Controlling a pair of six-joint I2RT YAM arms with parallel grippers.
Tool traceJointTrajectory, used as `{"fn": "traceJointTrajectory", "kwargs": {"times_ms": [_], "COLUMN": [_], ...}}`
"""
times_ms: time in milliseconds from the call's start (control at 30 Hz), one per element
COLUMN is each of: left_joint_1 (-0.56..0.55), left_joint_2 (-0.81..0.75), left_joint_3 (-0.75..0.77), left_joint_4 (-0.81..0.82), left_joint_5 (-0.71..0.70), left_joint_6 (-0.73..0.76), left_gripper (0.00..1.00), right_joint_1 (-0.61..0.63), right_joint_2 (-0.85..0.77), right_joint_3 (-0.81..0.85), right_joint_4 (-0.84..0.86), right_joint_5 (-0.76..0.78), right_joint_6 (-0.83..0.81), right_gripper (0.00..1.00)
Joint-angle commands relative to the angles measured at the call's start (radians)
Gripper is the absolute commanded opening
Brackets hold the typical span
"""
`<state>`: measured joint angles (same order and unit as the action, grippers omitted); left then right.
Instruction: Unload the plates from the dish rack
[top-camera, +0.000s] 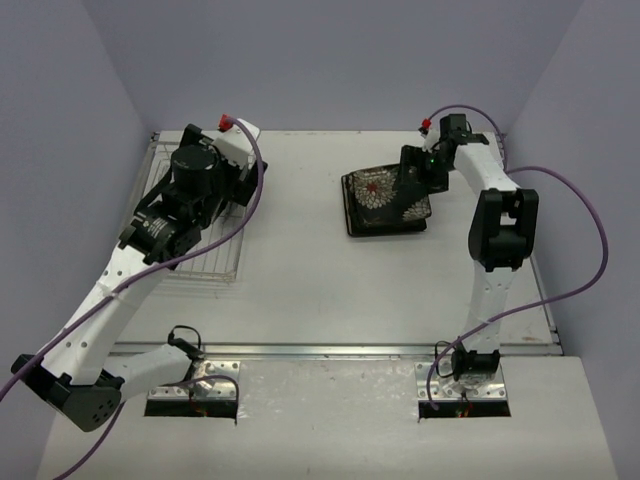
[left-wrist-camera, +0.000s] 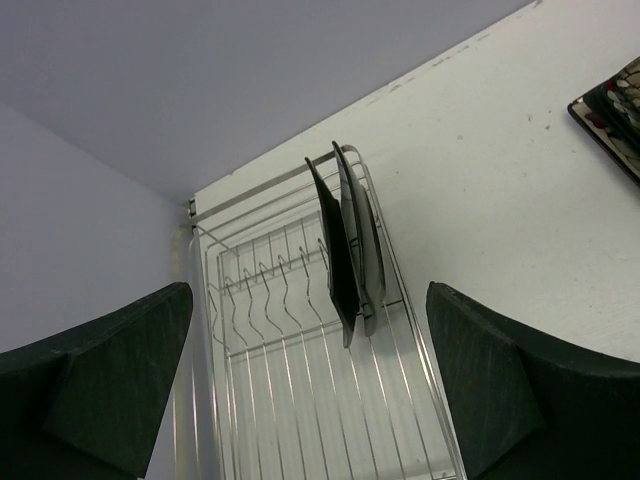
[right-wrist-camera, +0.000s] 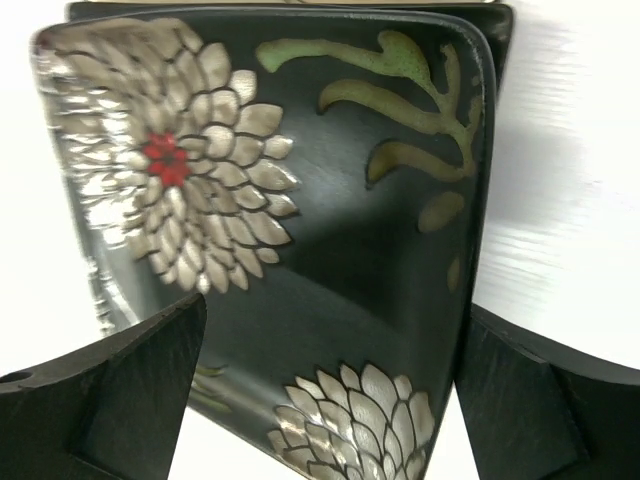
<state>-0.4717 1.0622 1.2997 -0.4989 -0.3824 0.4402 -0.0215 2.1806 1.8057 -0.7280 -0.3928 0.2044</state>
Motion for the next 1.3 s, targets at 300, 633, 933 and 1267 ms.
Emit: {"fn": "traceJointTrajectory", "kwargs": {"times_ms": [300, 633, 933, 1267], "left_joint_1": [0.024, 0.294, 0.344, 0.437], "left_joint_2": [0.086, 0.361, 0.658, 0.839], "left_joint_3": [0.147, 0.395, 0.594, 0.706], "left_joint_4": [-0.046, -0.260, -0.403, -0.445], "left_joint_5": [-0.075, 0.192, 0.278, 0.363], "left_joint_6": [-0.129, -0.223, -0.261, -0.284], "left_gripper": [1.00, 0.87, 0.58, 0.40], "right_joint_1": [0.084, 0.086, 0.084, 0.075], "right_joint_2": [-0.062, -0.213, -0.426, -0.542], "right_joint_3": [0.014, 0.012, -0.066, -0.203], "right_joint_4": [-0.021, -0.067, -0.071, -0.067], "right_joint_5": [0.390, 0.324, 0.263, 0.211], "right_joint_6": [-0.076, -0.059, -0.063, -0.054], "right_gripper": [0.99, 0.99, 0.99, 0.99]}}
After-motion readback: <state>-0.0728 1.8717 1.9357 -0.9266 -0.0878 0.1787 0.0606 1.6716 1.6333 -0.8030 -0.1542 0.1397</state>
